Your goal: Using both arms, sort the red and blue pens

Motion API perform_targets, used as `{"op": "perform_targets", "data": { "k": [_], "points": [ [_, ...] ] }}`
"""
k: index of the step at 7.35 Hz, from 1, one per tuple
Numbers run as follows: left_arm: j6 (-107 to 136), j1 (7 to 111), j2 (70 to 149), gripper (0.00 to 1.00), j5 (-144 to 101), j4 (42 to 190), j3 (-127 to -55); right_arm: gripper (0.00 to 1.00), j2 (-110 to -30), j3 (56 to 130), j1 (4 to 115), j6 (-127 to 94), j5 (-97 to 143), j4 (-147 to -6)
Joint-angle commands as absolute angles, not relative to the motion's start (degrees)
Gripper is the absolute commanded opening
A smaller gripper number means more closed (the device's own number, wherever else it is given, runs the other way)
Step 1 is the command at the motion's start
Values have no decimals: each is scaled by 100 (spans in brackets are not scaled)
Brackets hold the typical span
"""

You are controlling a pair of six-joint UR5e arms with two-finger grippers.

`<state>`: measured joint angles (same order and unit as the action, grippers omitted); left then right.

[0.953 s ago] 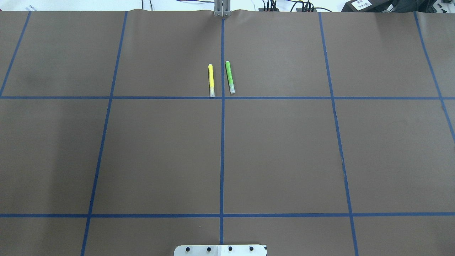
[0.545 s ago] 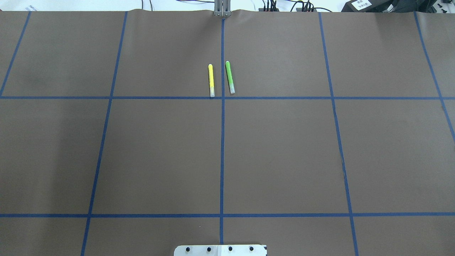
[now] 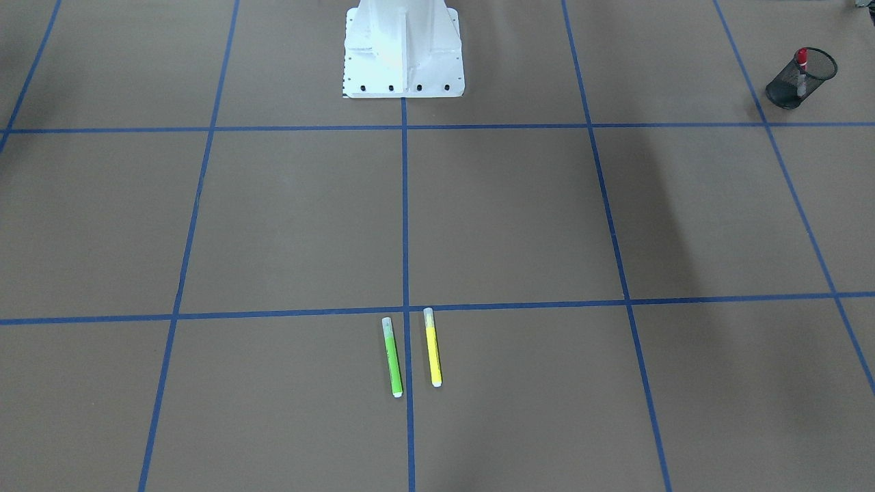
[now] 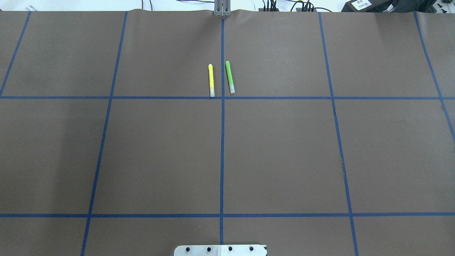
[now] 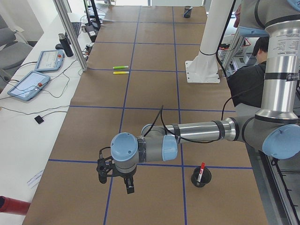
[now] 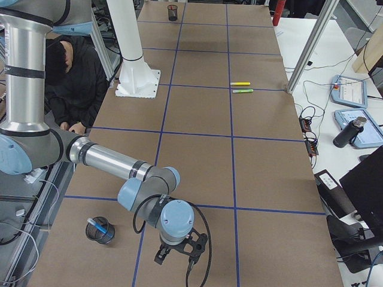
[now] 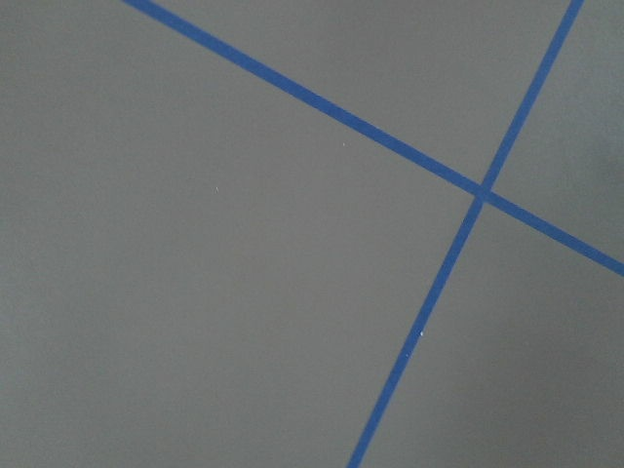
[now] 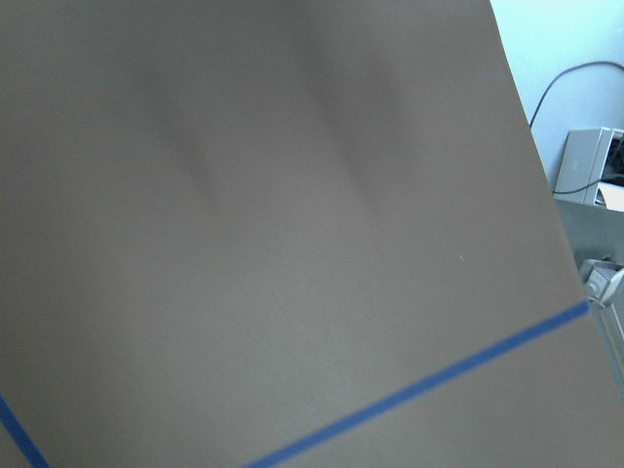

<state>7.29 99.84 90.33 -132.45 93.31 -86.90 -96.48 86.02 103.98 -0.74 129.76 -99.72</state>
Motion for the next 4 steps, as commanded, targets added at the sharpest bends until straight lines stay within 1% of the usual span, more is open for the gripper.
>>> {"op": "perform_targets", "data": {
  "k": [1,2,3,4],
  "points": [
    [1157,9583,9026,100,-13105,9527,-9261,100,-9396,9207,9820,-850,13237,-9835],
    [1378,9380,9035,100,-13113,9527,-9472,100,-9396,9472,9800,-870,13280,-9835],
    [1589,9221,9035,100,-13122,9536,-9544,100,-9387,9823,9504,-922,13289,-9878],
    [1826,9054,9035,100,-13122,9536,-9571,100,-9326,9939,9283,-1262,13306,-9844]
  ]
}}
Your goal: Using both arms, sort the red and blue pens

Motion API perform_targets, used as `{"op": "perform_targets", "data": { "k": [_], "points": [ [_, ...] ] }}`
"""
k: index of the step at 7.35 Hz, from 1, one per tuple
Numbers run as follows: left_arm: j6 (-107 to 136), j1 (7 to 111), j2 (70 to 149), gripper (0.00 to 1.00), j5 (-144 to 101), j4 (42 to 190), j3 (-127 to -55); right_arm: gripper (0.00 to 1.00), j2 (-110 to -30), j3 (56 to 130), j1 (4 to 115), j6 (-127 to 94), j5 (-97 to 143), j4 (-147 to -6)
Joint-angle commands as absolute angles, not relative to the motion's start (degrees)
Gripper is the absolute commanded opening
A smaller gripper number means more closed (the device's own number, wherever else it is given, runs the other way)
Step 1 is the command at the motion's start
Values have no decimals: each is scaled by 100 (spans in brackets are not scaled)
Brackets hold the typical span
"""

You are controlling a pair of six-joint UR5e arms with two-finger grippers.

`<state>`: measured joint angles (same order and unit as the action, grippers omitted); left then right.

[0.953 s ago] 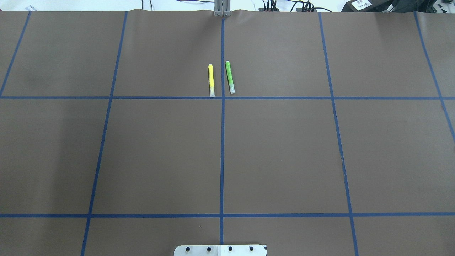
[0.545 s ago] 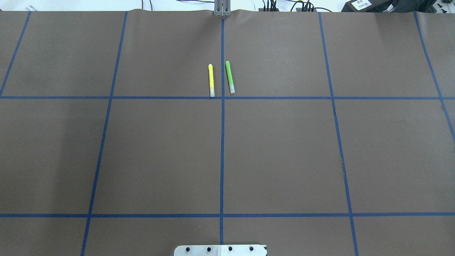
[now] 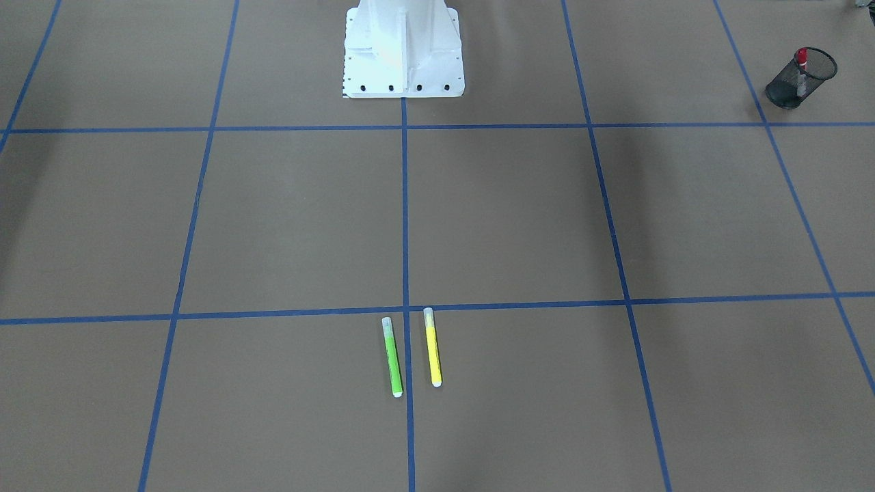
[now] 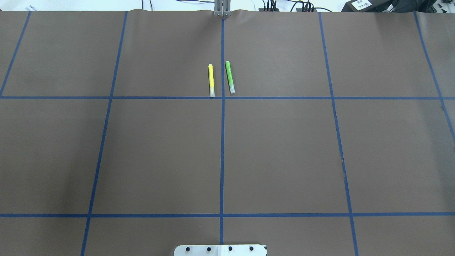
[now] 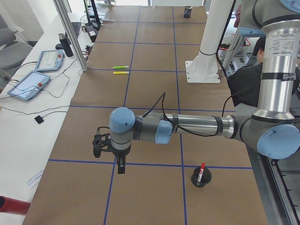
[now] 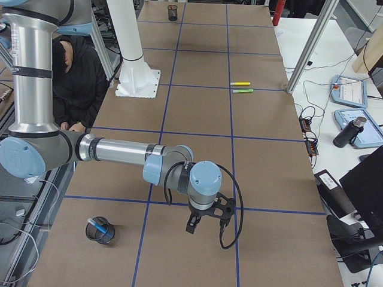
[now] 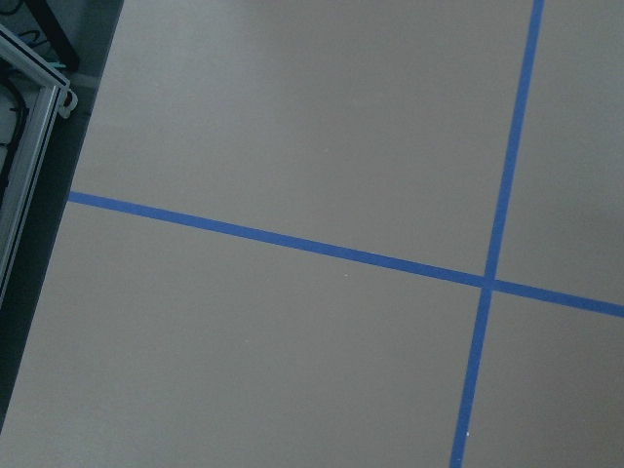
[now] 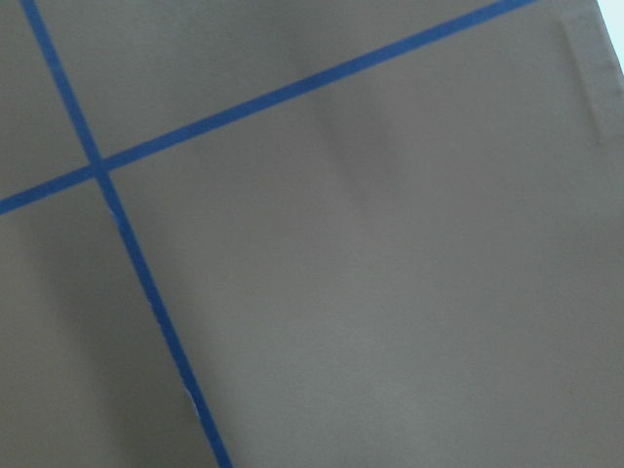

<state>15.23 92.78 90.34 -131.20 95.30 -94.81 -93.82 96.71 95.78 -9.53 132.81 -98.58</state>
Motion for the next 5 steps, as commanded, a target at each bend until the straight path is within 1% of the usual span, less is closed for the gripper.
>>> {"op": "perform_targets", "data": {
  "k": [1,5],
  "points": [
    [1846,9035,9026,100,-13139,9527,-9580,100,-9125,9949,9099,-1709,13489,-9852],
    [1828,9000,8956,100,-13192,9545,-9501,100,-8816,9896,8956,-1863,13737,-9809]
  ]
}}
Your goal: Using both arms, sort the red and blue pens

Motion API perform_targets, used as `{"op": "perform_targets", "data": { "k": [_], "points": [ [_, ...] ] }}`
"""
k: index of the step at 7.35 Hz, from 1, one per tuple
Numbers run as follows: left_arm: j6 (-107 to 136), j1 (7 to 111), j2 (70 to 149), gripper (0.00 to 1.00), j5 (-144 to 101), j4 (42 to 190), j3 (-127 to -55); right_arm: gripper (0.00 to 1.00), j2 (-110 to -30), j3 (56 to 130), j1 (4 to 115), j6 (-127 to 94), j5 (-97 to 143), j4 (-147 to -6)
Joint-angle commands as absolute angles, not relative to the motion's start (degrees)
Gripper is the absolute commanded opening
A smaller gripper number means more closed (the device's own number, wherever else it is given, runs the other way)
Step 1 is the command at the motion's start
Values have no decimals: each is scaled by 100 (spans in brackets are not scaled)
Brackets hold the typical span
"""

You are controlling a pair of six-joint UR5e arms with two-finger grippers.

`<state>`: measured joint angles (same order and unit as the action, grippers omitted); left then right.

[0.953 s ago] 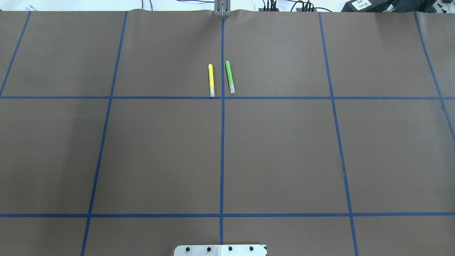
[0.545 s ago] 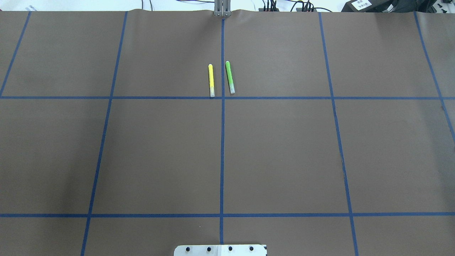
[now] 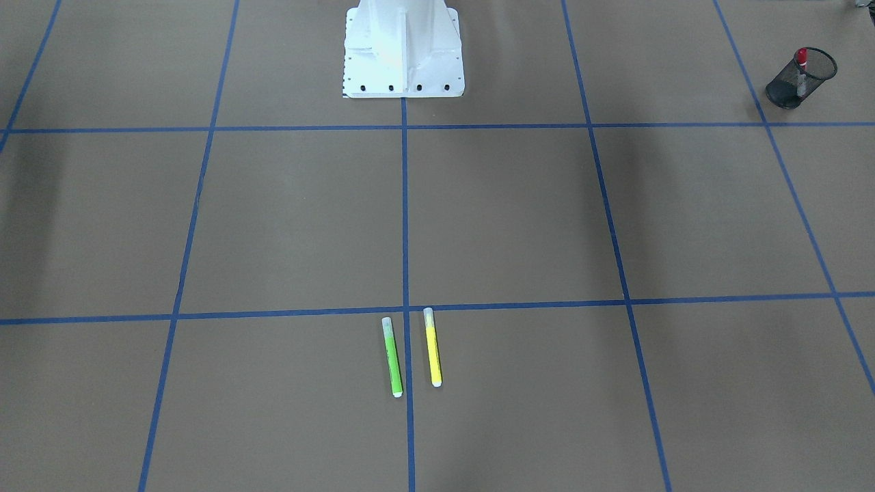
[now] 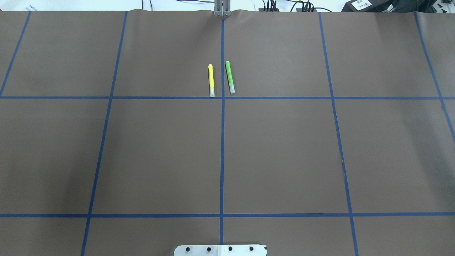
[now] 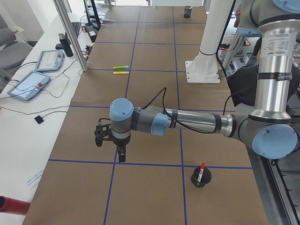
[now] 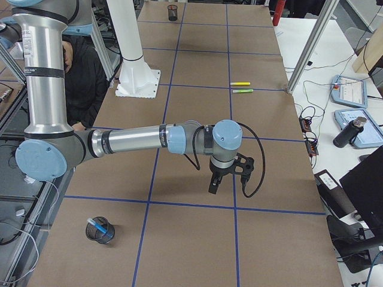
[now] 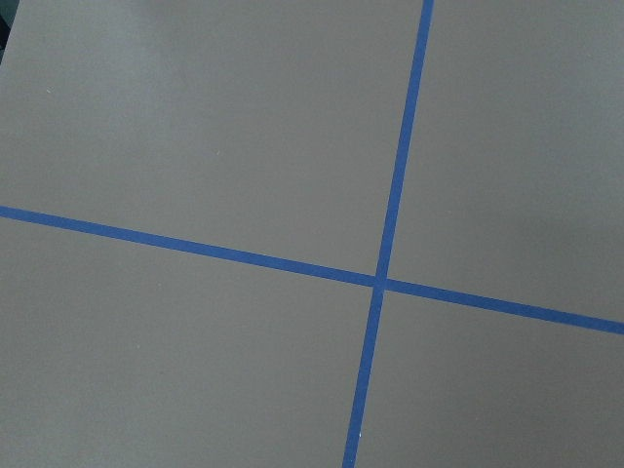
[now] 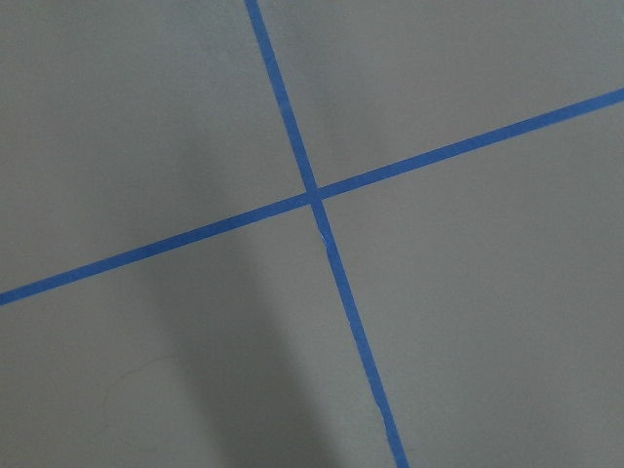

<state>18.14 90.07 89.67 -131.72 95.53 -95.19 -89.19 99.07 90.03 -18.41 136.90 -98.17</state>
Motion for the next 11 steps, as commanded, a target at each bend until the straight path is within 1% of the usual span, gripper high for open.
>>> {"op": "perform_targets", "data": {
  "k": [1,4,5,11],
  "points": [
    [1819,9000,8965,100,-13201,9545,-9518,100,-8824,9888,8956,-1863,13729,-9661],
    [1758,9000,8947,100,-13192,9562,-9483,100,-9051,9073,8947,-1837,13711,-8627],
    [1767,9000,8956,100,-13192,9571,-9492,100,-9088,8940,8947,-1863,13694,-8204],
    [1758,9000,8877,100,-13184,9571,-9483,100,-9062,9141,8877,-1872,13570,-8349]
  ]
}}
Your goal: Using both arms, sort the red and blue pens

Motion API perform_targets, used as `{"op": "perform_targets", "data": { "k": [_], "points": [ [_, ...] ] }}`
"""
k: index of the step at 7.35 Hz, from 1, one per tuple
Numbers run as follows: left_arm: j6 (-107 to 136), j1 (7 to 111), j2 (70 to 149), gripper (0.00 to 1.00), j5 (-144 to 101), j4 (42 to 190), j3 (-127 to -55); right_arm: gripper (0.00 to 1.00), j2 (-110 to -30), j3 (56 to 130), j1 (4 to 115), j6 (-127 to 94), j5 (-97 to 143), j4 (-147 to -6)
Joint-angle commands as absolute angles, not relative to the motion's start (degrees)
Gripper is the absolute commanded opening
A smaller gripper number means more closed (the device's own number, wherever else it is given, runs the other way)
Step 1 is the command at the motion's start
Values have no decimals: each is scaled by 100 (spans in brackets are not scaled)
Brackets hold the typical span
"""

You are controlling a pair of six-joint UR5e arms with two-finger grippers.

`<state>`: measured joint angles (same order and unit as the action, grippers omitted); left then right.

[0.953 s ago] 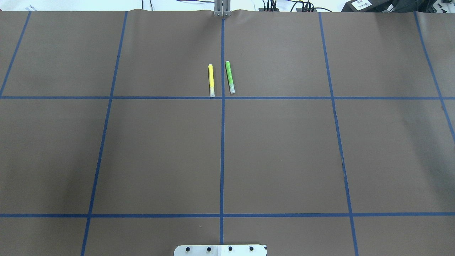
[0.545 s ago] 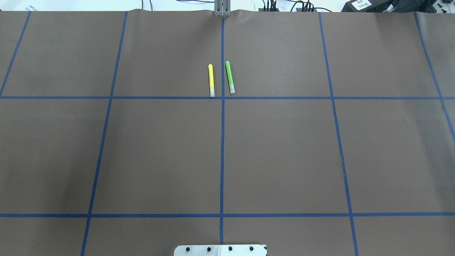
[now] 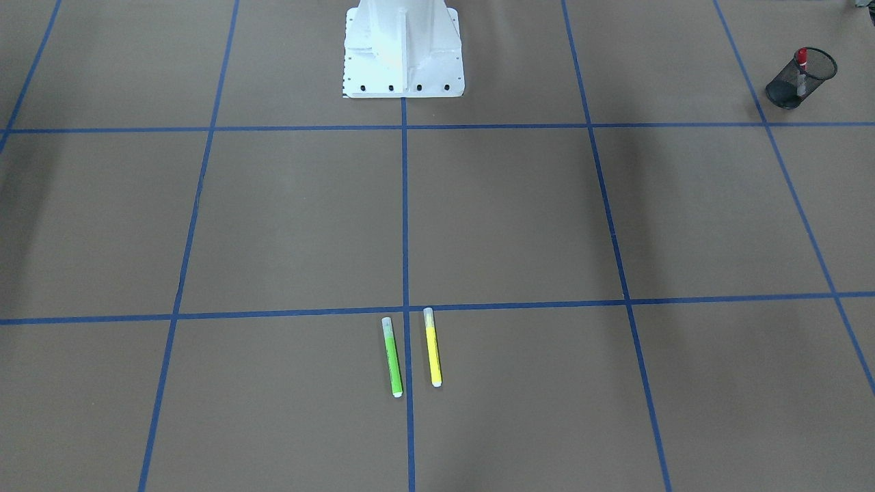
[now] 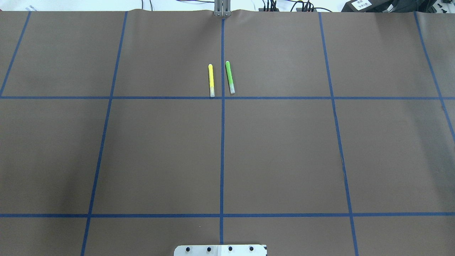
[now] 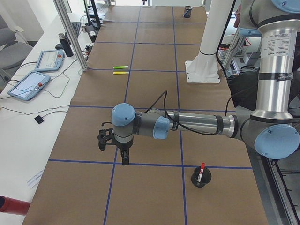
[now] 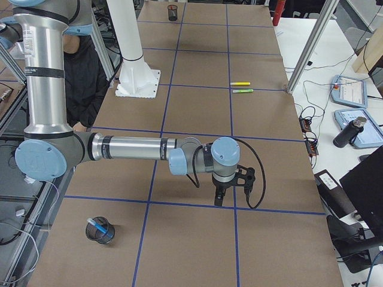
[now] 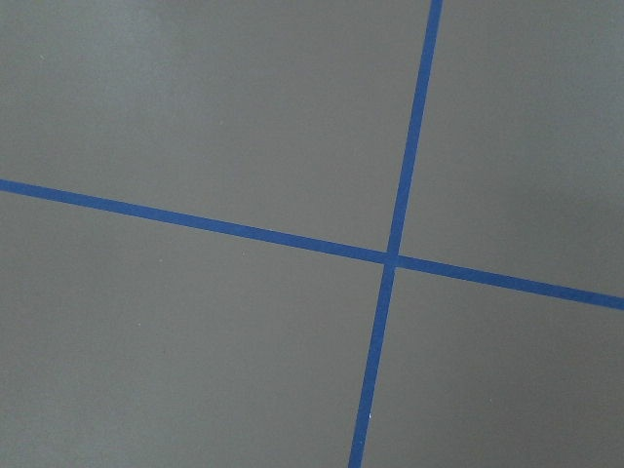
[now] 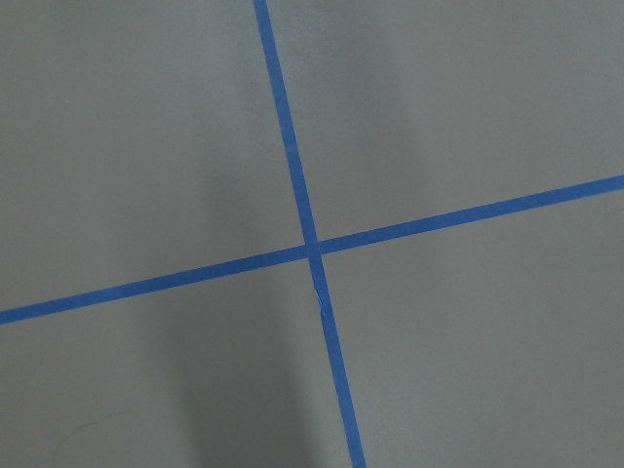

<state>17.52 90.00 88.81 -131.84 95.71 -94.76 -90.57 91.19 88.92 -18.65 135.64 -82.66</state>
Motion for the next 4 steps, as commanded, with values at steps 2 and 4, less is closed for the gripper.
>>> {"op": "perform_targets", "data": {
  "k": [2,4],
  "points": [
    [1758,9000,8877,100,-13184,9571,-9483,100,-9079,9167,8877,-1872,13597,-8429],
    [1758,9000,8851,100,-13201,9615,-9510,100,-9088,9167,8877,-1872,13614,-8420]
  ]
}}
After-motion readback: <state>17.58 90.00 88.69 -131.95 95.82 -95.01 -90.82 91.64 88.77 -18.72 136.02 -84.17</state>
